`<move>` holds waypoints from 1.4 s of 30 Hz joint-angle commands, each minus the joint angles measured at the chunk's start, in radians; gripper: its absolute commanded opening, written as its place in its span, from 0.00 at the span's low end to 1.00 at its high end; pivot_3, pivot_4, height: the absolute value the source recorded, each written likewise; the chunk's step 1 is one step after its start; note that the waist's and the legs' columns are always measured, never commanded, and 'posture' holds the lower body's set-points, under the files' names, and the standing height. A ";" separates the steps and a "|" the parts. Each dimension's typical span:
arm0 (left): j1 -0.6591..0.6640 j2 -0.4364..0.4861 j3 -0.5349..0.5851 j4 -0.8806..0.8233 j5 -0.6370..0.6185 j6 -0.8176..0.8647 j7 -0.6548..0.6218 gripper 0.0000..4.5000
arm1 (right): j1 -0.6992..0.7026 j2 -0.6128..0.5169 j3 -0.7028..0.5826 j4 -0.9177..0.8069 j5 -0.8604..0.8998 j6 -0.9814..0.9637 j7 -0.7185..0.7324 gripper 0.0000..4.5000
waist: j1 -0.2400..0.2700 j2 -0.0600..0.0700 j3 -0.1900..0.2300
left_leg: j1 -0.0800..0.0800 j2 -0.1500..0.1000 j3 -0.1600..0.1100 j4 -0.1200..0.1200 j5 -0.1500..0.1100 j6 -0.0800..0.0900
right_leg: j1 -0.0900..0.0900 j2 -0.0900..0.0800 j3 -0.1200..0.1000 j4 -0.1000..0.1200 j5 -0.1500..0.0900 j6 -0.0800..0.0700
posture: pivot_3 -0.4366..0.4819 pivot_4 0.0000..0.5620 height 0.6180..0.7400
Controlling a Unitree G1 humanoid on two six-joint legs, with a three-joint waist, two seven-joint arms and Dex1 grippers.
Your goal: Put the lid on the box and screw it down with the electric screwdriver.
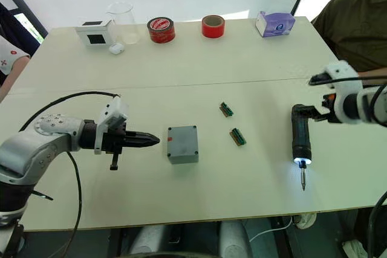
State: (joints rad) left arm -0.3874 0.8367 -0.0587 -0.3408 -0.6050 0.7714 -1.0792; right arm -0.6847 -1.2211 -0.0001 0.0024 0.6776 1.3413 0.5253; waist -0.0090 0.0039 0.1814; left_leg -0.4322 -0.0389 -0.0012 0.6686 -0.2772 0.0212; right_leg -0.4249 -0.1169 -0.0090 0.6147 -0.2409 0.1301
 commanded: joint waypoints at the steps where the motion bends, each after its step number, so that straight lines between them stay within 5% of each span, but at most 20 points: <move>1: 0.007 -0.025 -0.020 0.041 0.108 -0.082 0.079 0.00 | -0.009 0.018 0.010 -0.257 0.025 -0.092 0.093 0.99 | -0.001 0.001 0.000 | 0.000 0.000 0.000 0.000 0.000 0.000 | 0.000 0.000 0.000 0.000 0.000 0.000 | 0.48 0.27 1.00; 4: 0.031 -0.045 -0.096 0.059 0.200 -0.145 0.107 0.00 | 0.085 0.124 0.000 -0.500 0.151 -0.086 0.143 0.99 | -0.003 -0.001 -0.001 | 0.001 0.001 0.000 0.000 0.000 -0.001 | 0.000 0.000 0.000 0.001 0.000 0.000 | 0.48 0.27 1.00; 9: 0.006 -0.096 -0.142 0.079 0.237 -0.167 0.111 0.00 | 0.207 0.227 0.028 -0.648 0.196 -0.097 0.148 0.99 | 0.020 -0.003 0.000 | 0.001 -0.001 -0.001 0.001 0.000 -0.001 | 0.001 -0.001 0.001 0.002 0.000 0.000 | 0.48 0.27 1.00; 21: -0.098 -0.197 -0.238 0.196 0.309 -0.236 0.033 0.00 | 0.242 0.392 0.168 -0.615 0.137 -0.075 0.093 0.99 | 0.023 -0.004 0.000 | 0.001 -0.001 -0.004 0.012 -0.001 0.001 | 0.005 0.000 -0.001 0.006 0.001 0.001 | 0.48 0.27 1.00; 30: -0.212 -0.277 -0.255 0.394 0.376 -0.362 -0.014 0.00 | 0.236 0.501 0.130 -0.616 0.181 -0.012 0.048 0.99 | 0.024 -0.004 0.000 | 0.001 -0.002 -0.003 0.014 -0.001 0.002 | 0.005 -0.001 0.000 0.009 0.001 0.001 | 0.48 0.27 1.00; 35: -0.171 -0.233 -0.208 0.393 0.392 -0.374 -0.004 0.00 | 0.255 0.432 0.057 -0.662 0.199 0.010 0.064 0.99 | 0.020 -0.004 -0.001 | 0.001 -0.002 -0.003 0.015 -0.001 0.002 | 0.004 -0.001 0.000 0.014 0.001 0.001 | 0.48 0.27 1.00; 42: -0.021 -0.111 -0.183 0.209 0.334 -0.273 -0.062 0.00 | 0.212 0.279 0.168 -0.545 -0.015 -0.257 0.200 0.99 | 0.016 -0.004 -0.001 | 0.001 -0.001 -0.003 0.015 -0.001 0.002 | 0.002 -0.001 0.001 0.013 0.000 0.001 | 0.48 0.27 1.00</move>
State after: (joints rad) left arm -0.4269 0.7086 -0.2546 -0.0524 -0.2343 0.4741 -1.1171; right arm -0.4507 -0.9338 0.1430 -0.5692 0.7168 1.1649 0.6883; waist 0.0073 -0.0004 0.1808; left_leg -0.4311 -0.0404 -0.0036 0.6832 -0.2782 0.0227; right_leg -0.4226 -0.1175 -0.0082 0.6282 -0.2405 0.1308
